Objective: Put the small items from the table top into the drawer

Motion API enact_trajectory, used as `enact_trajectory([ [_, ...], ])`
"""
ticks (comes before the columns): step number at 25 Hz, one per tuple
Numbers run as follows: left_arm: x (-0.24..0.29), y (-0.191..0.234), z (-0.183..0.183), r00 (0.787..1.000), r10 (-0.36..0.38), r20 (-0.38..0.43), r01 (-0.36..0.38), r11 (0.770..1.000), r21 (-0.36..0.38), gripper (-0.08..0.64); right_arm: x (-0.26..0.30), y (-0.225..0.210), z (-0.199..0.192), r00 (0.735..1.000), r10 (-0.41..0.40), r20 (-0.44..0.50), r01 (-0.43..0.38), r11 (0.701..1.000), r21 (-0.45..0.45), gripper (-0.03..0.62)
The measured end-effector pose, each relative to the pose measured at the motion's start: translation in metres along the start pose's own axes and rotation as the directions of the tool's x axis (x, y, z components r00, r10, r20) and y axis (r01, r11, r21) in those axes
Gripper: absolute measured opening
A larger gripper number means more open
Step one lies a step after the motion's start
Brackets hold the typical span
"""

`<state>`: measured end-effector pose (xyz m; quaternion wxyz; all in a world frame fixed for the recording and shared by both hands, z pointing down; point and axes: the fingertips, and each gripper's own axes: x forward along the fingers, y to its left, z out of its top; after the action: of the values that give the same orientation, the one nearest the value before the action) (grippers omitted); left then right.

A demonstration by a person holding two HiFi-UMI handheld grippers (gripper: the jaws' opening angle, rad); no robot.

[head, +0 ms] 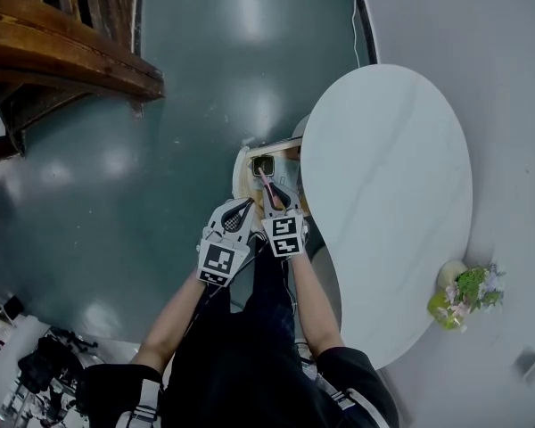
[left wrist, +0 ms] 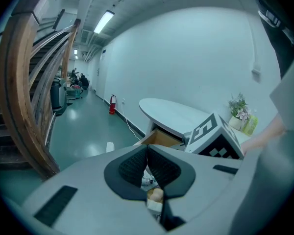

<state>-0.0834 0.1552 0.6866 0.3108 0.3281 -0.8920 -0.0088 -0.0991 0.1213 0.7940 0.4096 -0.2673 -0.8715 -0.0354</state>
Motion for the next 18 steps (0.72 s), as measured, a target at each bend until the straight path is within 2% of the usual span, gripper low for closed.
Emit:
enact_trajectory([
  [12,0.000,0.009,-0.009,1.000,0.025,-0.008,-0.025,0.999,-0.024,0.020,0.053,-0.015,-0.034,0.990,0.010,-0.143,-0.005,0.999,0.034,0.064],
  [18,0.001,0.014,-0.009,0.999,0.032,-0.009,-0.032,0.999,-0.032,0.020,0.058,-0.015,-0.036,0.989,0.005,-0.149,-0.004,1.000,0.003,0.065],
])
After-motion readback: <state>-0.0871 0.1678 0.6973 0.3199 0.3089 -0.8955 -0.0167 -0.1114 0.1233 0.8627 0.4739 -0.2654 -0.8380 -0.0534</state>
